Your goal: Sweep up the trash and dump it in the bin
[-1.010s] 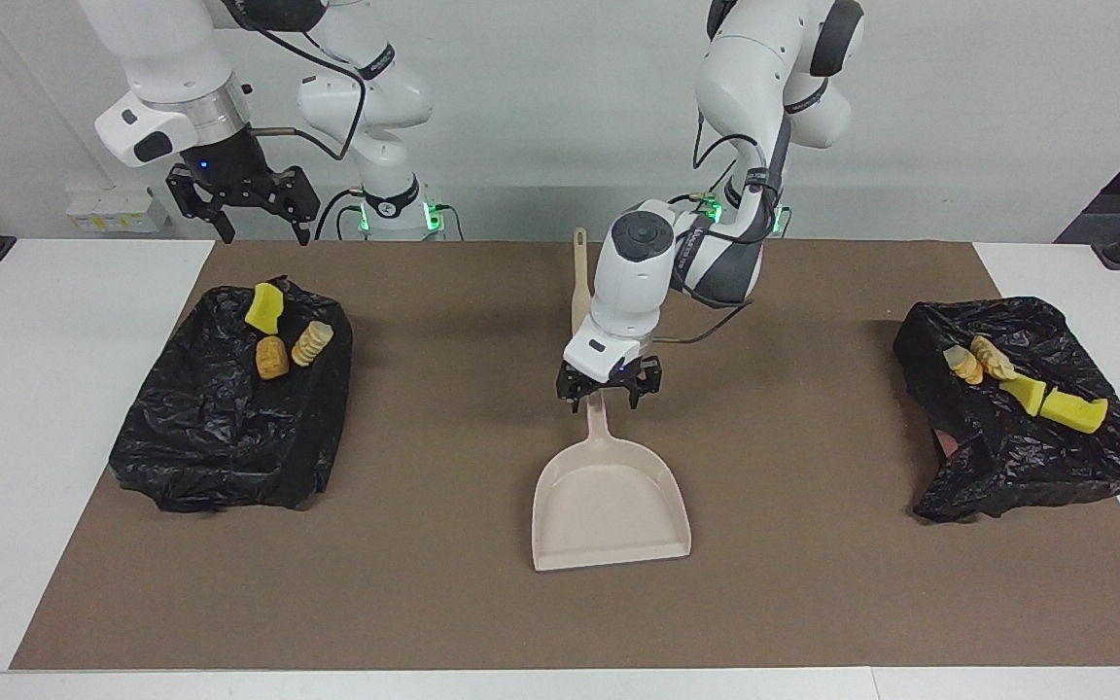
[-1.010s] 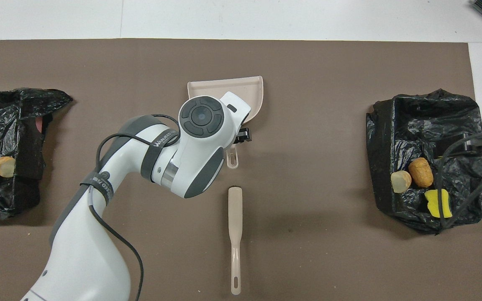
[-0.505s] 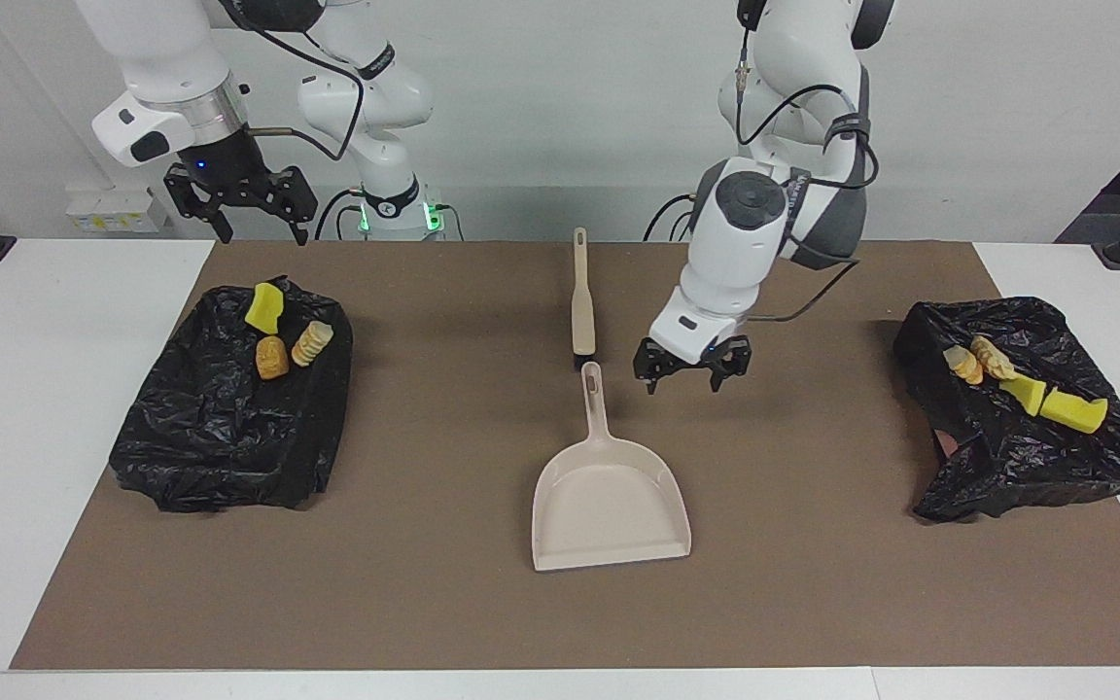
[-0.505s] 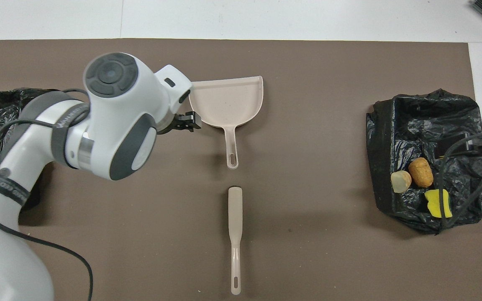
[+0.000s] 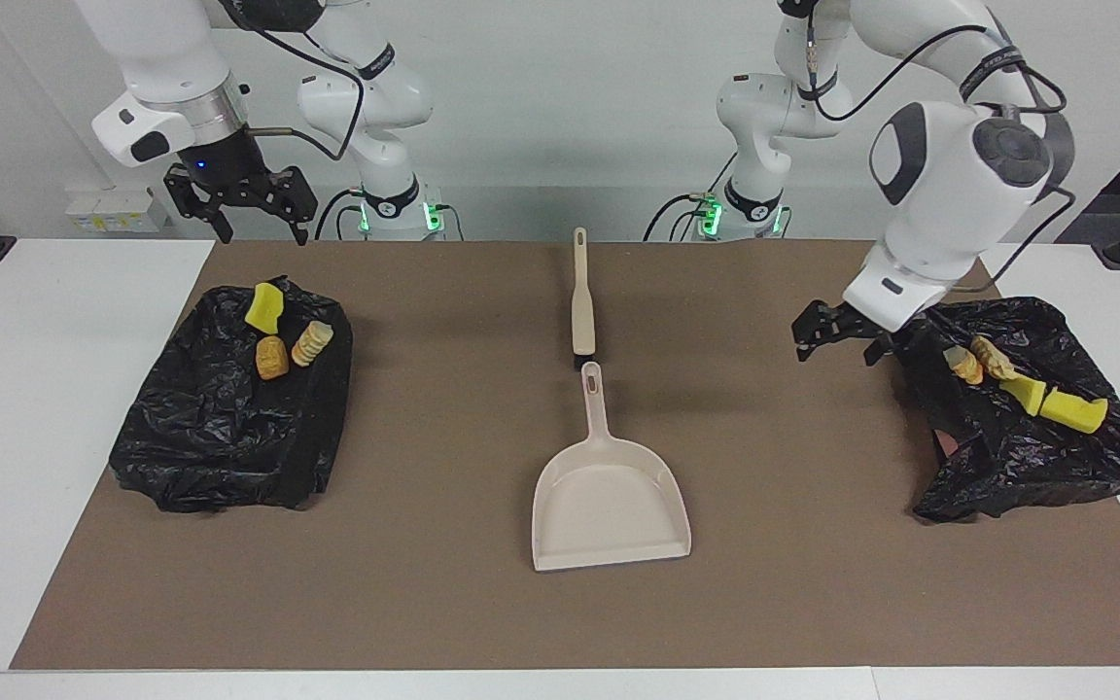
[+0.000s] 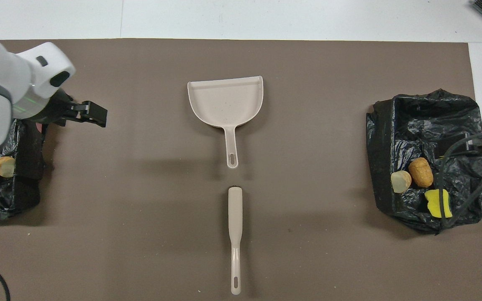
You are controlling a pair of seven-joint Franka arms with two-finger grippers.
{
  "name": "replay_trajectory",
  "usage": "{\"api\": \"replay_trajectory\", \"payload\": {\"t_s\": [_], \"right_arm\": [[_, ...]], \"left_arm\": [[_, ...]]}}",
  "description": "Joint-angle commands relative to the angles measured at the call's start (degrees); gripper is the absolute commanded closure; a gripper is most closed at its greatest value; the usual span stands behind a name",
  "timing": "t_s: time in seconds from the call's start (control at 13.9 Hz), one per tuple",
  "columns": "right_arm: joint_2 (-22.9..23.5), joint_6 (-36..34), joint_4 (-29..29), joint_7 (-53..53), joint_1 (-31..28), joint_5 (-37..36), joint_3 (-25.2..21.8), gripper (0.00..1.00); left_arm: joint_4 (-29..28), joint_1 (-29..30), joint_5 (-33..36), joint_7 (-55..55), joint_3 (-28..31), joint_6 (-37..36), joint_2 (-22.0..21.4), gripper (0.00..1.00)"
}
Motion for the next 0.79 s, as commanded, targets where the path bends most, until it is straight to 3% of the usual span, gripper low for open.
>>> {"api": "replay_trajectory", "payload": {"t_s": [0.0,0.29,0.58,0.72], "right_arm": [[-0.7,0.0,-0.6,-1.5,-1.0,1.0,0.4,0.0],[-0.7,0.0,-0.6,-1.5,-1.0,1.0,0.4,0.0],[-0.7,0.0,-0.6,-1.5,-0.9,1.0,0.4,0.0],[-0.7,0.0,-0.6,-1.5,-1.0,1.0,0.4,0.0]], "left_arm": [[0.0,4.8,-0.7,7.5,-0.7,-1.4,-1.3,0.0],[-0.1,11.8,-0.5,15.7,-0.8,-2.3,-2.6,0.0],[0.0,9.5,2.5,7.2,-1.3,-1.5,-2.6,0.0],[-1.1,7.9,4.5,6.6,-1.4,-2.2,-5.5,0.0]]}}
